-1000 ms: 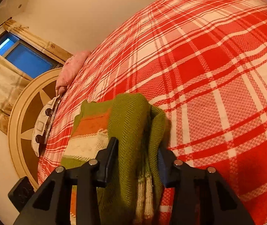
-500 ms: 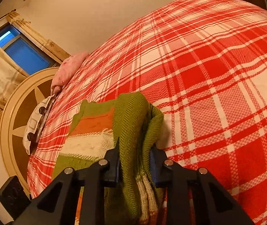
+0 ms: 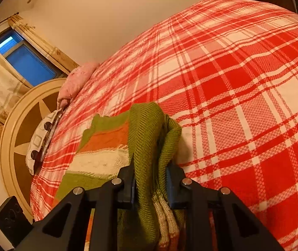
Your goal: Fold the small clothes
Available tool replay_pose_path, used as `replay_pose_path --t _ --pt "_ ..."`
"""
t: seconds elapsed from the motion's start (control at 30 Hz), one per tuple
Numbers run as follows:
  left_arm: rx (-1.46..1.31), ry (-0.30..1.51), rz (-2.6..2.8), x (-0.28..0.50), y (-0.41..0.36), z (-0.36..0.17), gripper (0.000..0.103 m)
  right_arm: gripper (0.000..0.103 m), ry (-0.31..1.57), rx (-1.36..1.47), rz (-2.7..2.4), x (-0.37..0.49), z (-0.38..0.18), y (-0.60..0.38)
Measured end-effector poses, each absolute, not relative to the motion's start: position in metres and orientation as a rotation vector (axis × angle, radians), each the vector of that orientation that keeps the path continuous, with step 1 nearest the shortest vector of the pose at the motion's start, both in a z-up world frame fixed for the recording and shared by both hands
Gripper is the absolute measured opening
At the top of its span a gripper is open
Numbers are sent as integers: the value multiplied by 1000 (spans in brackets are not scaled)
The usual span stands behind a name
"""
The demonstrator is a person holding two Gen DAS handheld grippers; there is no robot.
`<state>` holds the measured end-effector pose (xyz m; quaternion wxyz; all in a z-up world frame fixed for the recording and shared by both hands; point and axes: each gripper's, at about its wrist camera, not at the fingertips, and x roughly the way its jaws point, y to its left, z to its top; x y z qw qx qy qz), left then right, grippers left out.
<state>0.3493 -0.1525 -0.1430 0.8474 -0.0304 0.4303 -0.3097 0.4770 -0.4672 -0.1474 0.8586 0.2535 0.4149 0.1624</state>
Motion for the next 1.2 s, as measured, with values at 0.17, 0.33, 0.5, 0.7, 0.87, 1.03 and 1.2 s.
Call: replay_pose_path --t 0.17,0.33,0.5,0.7,0.87,1.03,1.2 --pt "-52 889 -640 344 -146 -134 37 22 837 530 342 464 -130 -461" --pt "-54 871 -642 334 -132 -123 35 22 834 510 349 452 -111 -444" --pt "-29 836 -616 315 -111 -111 34 22 839 505 385 440 -99 -414" --pt "-44 818 -558 293 -71 -102 34 22 837 509 469 429 -89 -366" --pt "-61 807 -506 275 -40 -99 34 22 842 499 541 420 -82 -326" --pt "-86 785 -448 253 -6 -94 34 22 851 497 606 414 -79 -285" --pt "-107 772 -389 234 23 -91 34 22 868 486 668 410 -79 -238"
